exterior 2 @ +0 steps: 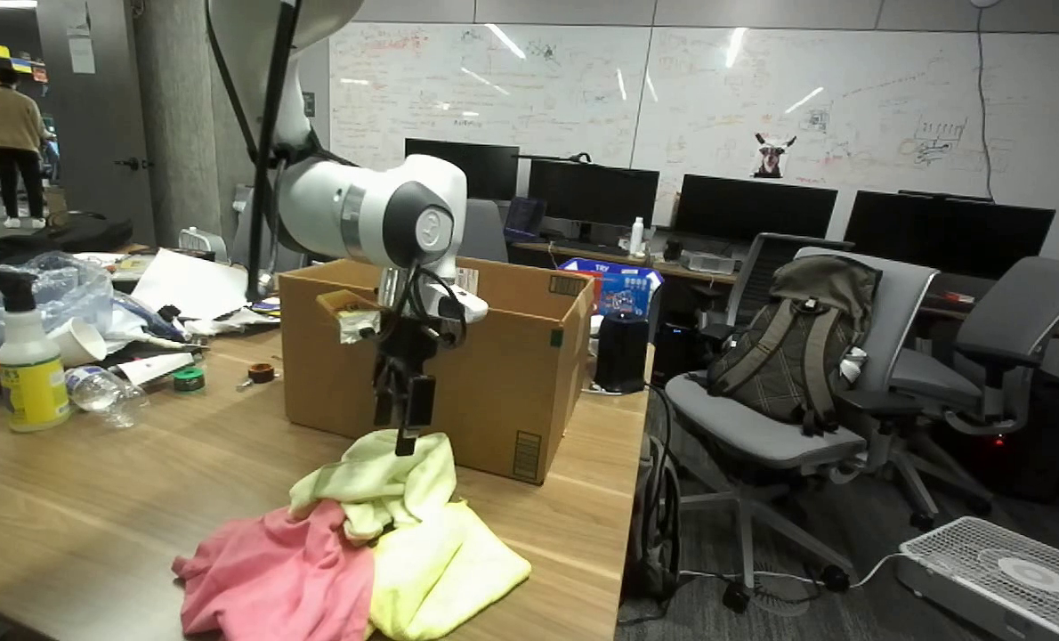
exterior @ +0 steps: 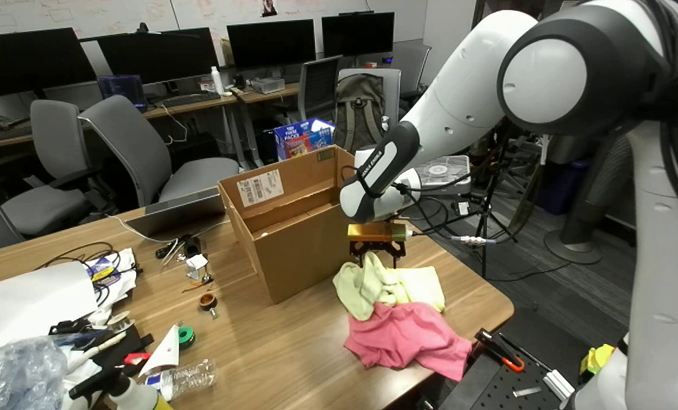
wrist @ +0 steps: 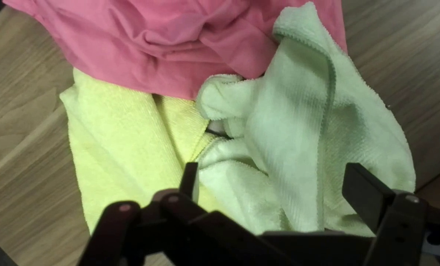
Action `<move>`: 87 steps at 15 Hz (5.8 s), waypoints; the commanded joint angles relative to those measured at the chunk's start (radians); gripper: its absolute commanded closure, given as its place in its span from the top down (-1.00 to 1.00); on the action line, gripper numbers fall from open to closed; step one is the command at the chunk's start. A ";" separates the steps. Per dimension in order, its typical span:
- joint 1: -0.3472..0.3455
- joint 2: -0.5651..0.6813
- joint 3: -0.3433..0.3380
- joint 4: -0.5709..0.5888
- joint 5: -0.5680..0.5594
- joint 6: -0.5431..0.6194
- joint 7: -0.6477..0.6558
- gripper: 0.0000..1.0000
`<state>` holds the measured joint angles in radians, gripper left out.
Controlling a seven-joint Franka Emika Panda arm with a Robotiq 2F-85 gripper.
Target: Pick up the clothes from the table and put them in the box
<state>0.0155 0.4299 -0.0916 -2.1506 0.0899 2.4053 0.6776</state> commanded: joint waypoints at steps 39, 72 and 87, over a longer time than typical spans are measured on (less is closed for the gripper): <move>0.064 0.192 -0.074 0.185 -0.004 0.069 -0.108 -1.00; 0.102 -0.497 0.176 0.147 0.094 -0.034 0.307 -0.98; 0.061 -0.498 0.187 0.498 0.109 -0.201 0.637 -0.98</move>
<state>0.0923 -0.1030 0.0909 -1.7431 0.2026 2.2310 1.2433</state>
